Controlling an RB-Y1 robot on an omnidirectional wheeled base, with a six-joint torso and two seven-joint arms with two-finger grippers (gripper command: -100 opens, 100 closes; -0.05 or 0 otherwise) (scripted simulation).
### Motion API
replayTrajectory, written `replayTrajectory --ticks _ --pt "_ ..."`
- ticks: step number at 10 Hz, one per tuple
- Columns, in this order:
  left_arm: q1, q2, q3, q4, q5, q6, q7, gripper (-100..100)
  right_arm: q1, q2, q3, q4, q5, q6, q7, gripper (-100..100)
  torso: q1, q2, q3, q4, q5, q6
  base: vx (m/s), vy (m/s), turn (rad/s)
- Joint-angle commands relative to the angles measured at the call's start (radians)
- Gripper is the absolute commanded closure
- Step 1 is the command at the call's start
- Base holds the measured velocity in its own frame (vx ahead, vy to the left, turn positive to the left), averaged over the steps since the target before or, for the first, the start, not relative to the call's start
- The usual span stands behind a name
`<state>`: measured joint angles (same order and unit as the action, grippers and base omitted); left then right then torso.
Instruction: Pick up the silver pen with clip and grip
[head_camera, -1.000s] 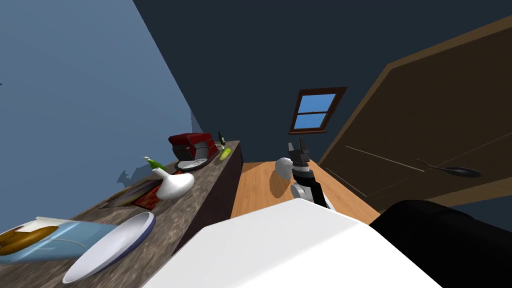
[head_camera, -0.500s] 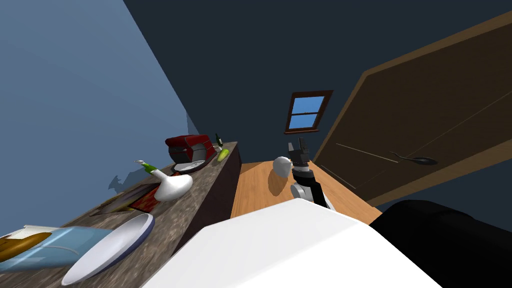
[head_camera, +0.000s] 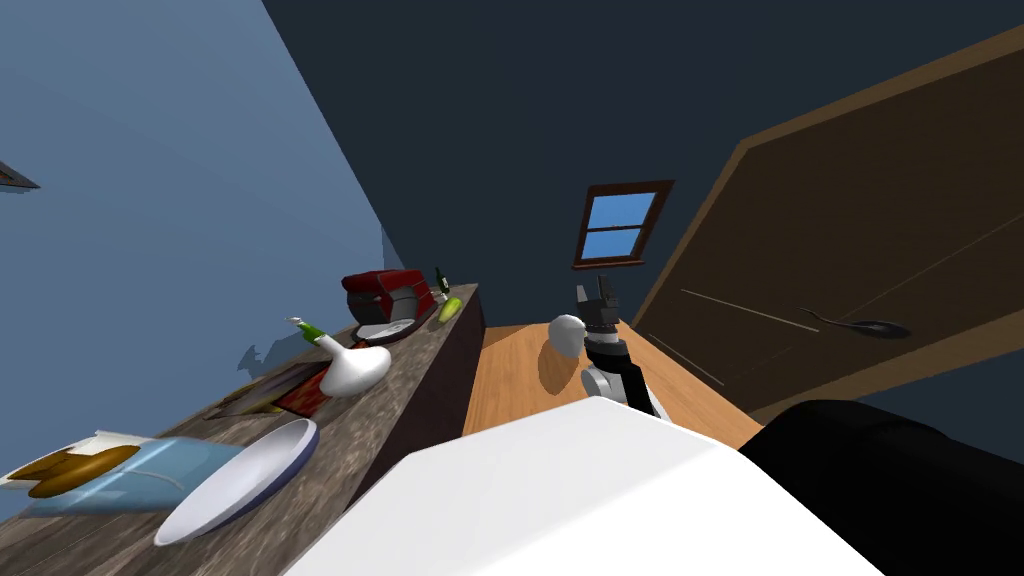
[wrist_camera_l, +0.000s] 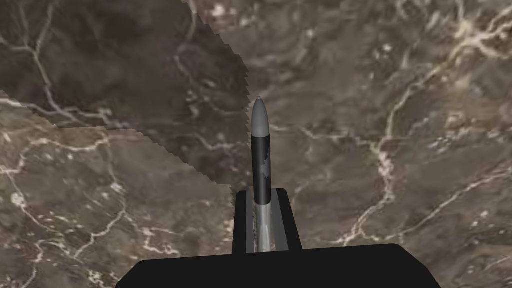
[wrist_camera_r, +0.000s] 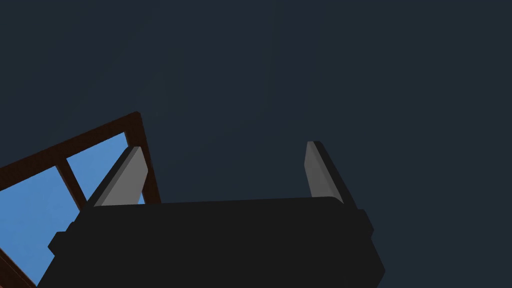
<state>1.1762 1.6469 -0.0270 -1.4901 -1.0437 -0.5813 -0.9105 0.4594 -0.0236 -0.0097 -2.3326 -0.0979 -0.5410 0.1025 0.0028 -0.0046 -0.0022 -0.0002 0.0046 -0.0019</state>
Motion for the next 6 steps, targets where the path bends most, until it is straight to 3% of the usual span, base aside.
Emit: replayTrajectory --ticks 1,6 --pt "0.01 0.018 0.025 -0.005 -0.001 -0.01 -0.019 100 0.0 0.0 0.0 0.0 0.0 0.0 0.0 0 0.0 0.0 0.0 0.0 0.0 0.0 0.126 -0.014 0.305" --pt "0.033 0.092 0.104 -0.028 -0.011 -0.043 -0.072 100 0.0 0.0 0.0 0.0 0.0 0.0 0.0 0 -0.001 -0.005 -0.003 -0.001 0.0 0.0 0.106 -0.021 0.311"
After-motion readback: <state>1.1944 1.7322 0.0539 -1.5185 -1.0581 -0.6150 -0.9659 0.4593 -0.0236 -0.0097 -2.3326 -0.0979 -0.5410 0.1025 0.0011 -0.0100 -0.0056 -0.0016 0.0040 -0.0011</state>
